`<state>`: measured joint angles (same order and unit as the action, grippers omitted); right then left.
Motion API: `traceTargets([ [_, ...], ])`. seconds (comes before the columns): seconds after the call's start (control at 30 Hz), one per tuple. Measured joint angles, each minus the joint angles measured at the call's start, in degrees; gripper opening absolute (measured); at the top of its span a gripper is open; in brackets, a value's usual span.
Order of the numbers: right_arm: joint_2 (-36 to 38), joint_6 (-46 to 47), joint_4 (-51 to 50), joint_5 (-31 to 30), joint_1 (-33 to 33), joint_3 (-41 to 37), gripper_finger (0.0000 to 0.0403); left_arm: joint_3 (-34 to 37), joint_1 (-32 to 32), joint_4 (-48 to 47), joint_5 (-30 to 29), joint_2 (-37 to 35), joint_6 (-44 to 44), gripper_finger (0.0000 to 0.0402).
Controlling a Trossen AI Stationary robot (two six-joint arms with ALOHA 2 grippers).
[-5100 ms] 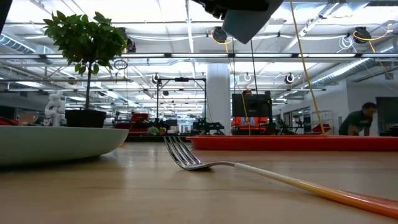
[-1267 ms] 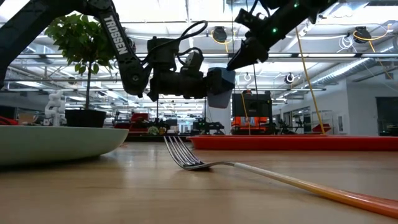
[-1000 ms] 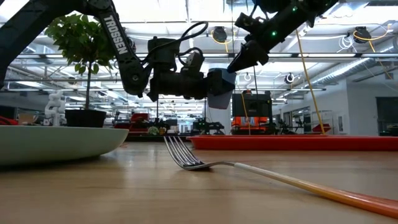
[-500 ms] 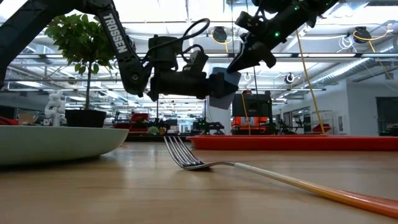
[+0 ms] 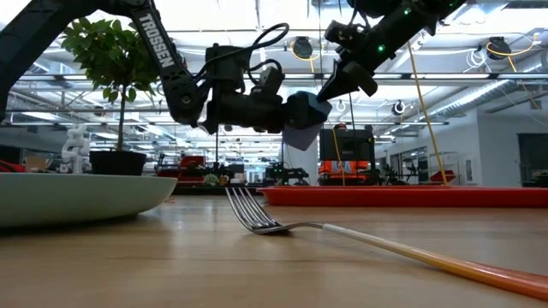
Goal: Pick and place plate/cup/fork/spoon on tray
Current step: Put the blue cup on the red tray
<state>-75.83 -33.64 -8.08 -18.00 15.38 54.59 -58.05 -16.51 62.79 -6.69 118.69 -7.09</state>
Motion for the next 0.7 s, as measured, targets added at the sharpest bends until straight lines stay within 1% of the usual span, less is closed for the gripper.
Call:
traceTargets([
  [0.33,0.0,3.05,-3.44,-0.15,0.66,0.0,0.0,-0.02,0.05,-9.41,0.34,-4.49,-2.55,0.04],
  [0.53,-0.02,4.28,-5.48,-0.16,0.68,-0.02,0.0,-0.02,0.11,-11.33,0.86,-4.64,-3.61,0.0399],
  [0.63,-0.02,4.47,-6.2,0.03,0.68,-0.02,0.0,-0.04,0.11,-12.06,1.53,-4.65,-3.72,0.0391],
  [0.7,-0.02,4.47,-6.3,0.11,0.68,-0.02,0.0,-0.02,0.11,-12.38,1.85,-4.61,-3.72,0.0376],
])
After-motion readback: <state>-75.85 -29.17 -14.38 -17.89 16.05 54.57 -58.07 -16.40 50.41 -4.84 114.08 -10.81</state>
